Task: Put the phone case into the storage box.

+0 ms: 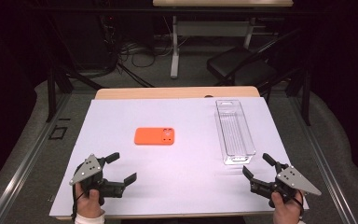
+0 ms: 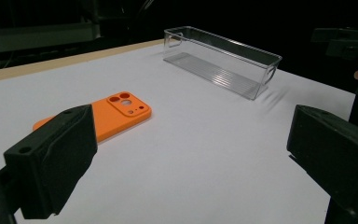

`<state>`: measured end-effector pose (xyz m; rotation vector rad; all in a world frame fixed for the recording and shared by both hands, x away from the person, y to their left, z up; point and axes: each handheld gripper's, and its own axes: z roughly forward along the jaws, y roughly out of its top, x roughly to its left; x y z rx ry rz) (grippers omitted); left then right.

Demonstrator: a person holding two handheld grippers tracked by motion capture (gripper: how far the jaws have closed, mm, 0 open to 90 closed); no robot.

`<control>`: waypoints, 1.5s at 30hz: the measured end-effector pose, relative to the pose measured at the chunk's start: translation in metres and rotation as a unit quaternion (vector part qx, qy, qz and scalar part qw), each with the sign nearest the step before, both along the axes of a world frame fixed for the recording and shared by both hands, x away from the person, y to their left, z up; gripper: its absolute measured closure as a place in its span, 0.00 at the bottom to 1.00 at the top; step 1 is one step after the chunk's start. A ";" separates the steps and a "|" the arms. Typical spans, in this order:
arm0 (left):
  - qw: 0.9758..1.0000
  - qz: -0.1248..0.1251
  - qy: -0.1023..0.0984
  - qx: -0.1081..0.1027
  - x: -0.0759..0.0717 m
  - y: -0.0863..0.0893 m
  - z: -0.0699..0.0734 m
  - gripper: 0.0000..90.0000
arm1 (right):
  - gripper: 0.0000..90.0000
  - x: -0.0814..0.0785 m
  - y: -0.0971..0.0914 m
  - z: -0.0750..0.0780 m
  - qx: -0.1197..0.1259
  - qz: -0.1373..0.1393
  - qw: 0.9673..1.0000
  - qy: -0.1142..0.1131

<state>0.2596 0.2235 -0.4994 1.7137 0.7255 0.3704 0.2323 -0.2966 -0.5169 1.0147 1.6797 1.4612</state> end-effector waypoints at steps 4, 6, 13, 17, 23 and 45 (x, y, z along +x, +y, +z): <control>1.000 -0.007 0.007 0.000 0.003 -0.003 -0.001 0.02 | 0.16 -0.003 -0.003 0.000 0.002 -0.005 1.000 0.001; 1.000 -0.006 0.011 0.004 0.003 -0.005 -0.001 0.02 | 0.16 -0.003 -0.003 0.000 0.001 -0.005 1.000 0.000; 0.999 -0.004 0.049 0.005 0.008 -0.012 -0.005 0.01 | 0.16 0.000 -0.001 -0.001 -0.003 -0.006 1.000 0.007; 0.998 -0.003 0.067 0.004 0.010 -0.018 -0.006 0.01 | 0.16 0.000 0.001 -0.001 -0.006 -0.003 1.000 0.005; 0.996 0.007 0.083 0.028 0.019 -0.031 -0.003 0.01 | 0.16 -0.001 0.003 -0.002 -0.010 -0.004 1.000 0.007; 0.991 0.083 0.096 0.050 0.085 -0.072 0.023 0.60 | 0.16 0.002 0.010 -0.005 -0.017 0.007 1.000 0.023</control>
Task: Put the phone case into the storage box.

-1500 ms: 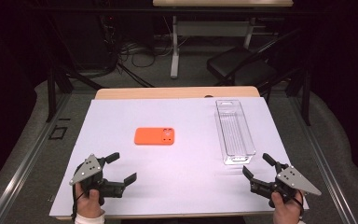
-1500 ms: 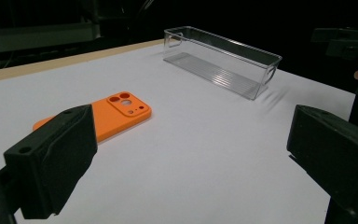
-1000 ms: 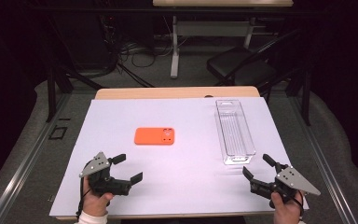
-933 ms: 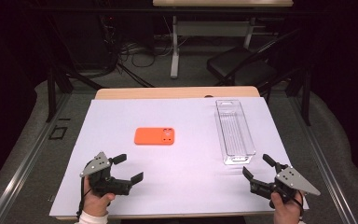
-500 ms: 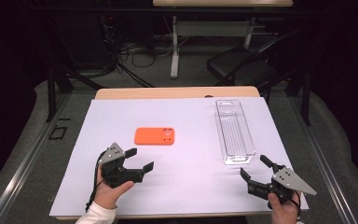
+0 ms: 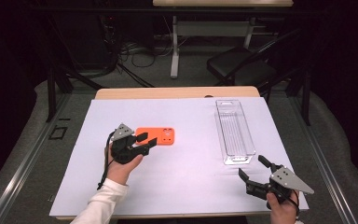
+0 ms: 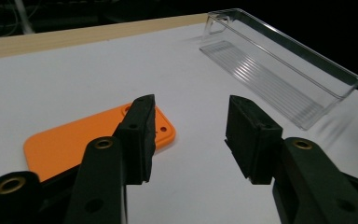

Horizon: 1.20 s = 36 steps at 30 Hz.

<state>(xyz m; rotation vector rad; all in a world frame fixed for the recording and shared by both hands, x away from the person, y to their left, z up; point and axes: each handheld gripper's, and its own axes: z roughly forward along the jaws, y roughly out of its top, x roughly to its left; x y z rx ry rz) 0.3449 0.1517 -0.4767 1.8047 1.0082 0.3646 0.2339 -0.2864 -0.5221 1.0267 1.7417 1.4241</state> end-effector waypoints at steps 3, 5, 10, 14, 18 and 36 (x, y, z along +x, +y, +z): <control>1.000 0.001 0.003 -0.002 0.010 -0.005 -0.001 0.60 | 0.16 0.000 0.000 0.000 -0.002 0.001 1.000 -0.001; 1.000 0.007 0.003 0.012 0.014 -0.007 -0.002 0.62 | 0.16 0.000 0.000 0.000 -0.002 0.001 1.000 -0.003; 1.000 0.021 0.013 0.020 0.029 -0.011 -0.006 0.66 | 0.16 0.001 0.000 -0.001 -0.002 -0.001 1.000 0.000; 0.999 0.019 0.016 0.023 0.039 -0.016 -0.009 0.73 | 0.16 0.001 0.001 -0.001 -0.001 0.000 1.000 0.001; 0.999 0.027 0.028 0.034 0.052 -0.020 -0.010 0.82 | 0.16 0.001 0.001 -0.001 -0.002 0.001 1.000 0.002; 0.995 0.057 0.052 0.061 0.094 -0.034 -0.030 1.00 | 0.16 0.004 0.001 -0.003 0.001 0.004 1.000 0.009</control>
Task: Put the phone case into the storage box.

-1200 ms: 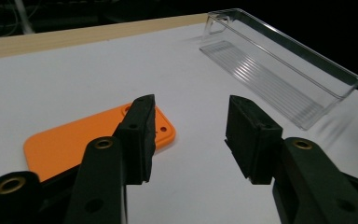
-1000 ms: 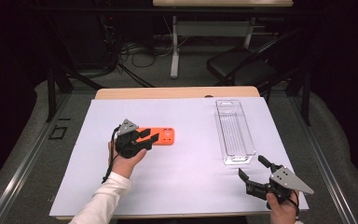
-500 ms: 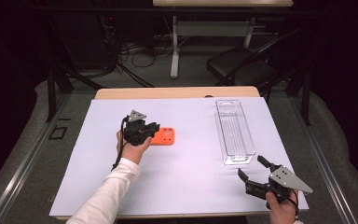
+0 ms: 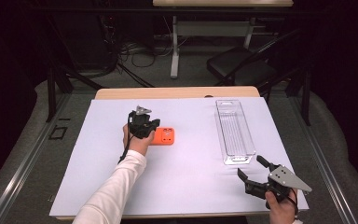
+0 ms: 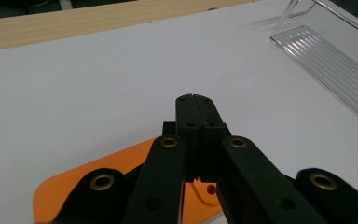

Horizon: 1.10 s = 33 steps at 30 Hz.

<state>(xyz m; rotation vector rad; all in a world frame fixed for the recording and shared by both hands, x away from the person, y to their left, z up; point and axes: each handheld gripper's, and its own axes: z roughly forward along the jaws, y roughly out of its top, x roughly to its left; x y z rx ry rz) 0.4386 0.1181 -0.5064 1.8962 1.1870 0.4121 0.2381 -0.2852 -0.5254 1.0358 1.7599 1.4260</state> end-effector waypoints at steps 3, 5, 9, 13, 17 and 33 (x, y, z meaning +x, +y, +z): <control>1.000 0.002 0.001 0.002 0.004 -0.004 -0.006 1.00 | 0.16 0.000 0.000 0.000 0.000 0.000 1.000 0.000; 1.000 -0.001 0.004 0.006 0.006 -0.006 -0.010 1.00 | 0.16 0.000 0.000 0.000 0.000 0.000 1.000 0.000; 1.000 -0.002 0.010 0.007 0.010 -0.012 -0.018 1.00 | 0.16 0.001 -0.001 0.000 0.000 -0.003 1.000 0.003; 1.000 0.005 0.009 0.012 0.016 -0.019 -0.024 1.00 | 0.16 0.001 -0.001 0.000 0.002 -0.003 1.000 0.001; 1.000 0.011 0.012 0.010 0.022 -0.023 -0.029 1.00 | 0.16 0.001 -0.001 0.000 0.003 -0.004 1.000 0.001; 0.998 0.036 0.046 0.022 0.038 -0.023 -0.049 1.00 | 0.16 0.001 -0.002 -0.001 0.007 -0.002 1.000 0.006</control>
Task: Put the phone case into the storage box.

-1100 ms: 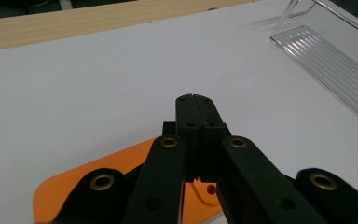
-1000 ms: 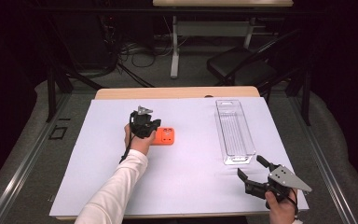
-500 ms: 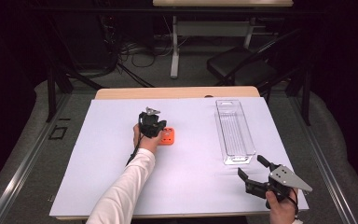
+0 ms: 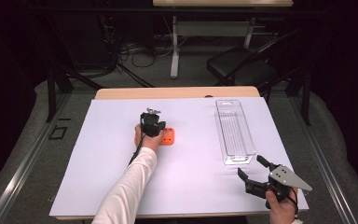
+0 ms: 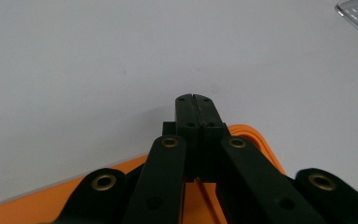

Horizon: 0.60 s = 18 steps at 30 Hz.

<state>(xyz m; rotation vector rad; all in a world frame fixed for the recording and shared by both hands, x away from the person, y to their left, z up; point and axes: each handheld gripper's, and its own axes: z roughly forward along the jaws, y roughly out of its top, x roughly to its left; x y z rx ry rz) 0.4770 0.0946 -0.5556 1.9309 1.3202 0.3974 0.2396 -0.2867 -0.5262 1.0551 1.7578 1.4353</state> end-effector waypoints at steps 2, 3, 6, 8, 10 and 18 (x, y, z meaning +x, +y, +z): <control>1.000 0.001 -0.001 -0.001 0.001 0.000 -0.002 1.00 | 0.16 0.000 0.000 0.000 0.000 0.000 1.000 0.000; 1.000 0.001 -0.001 -0.001 0.001 0.000 -0.002 1.00 | 0.16 0.000 0.000 0.000 0.000 0.000 1.000 0.000; 1.000 0.001 -0.003 0.000 0.002 -0.001 -0.003 1.00 | 0.16 0.000 0.000 0.000 0.000 -0.001 1.000 0.002; 1.000 0.004 -0.003 0.003 0.003 -0.001 -0.003 1.00 | 0.16 0.000 0.000 0.000 -0.001 0.000 1.000 0.002; 1.000 0.006 0.004 0.005 0.004 -0.001 -0.002 1.00 | 0.16 0.000 0.000 0.000 0.000 0.000 1.000 0.000; 1.000 -0.001 0.008 0.019 0.005 -0.007 0.000 1.00 | 0.16 -0.001 -0.001 0.001 0.001 0.000 1.000 0.002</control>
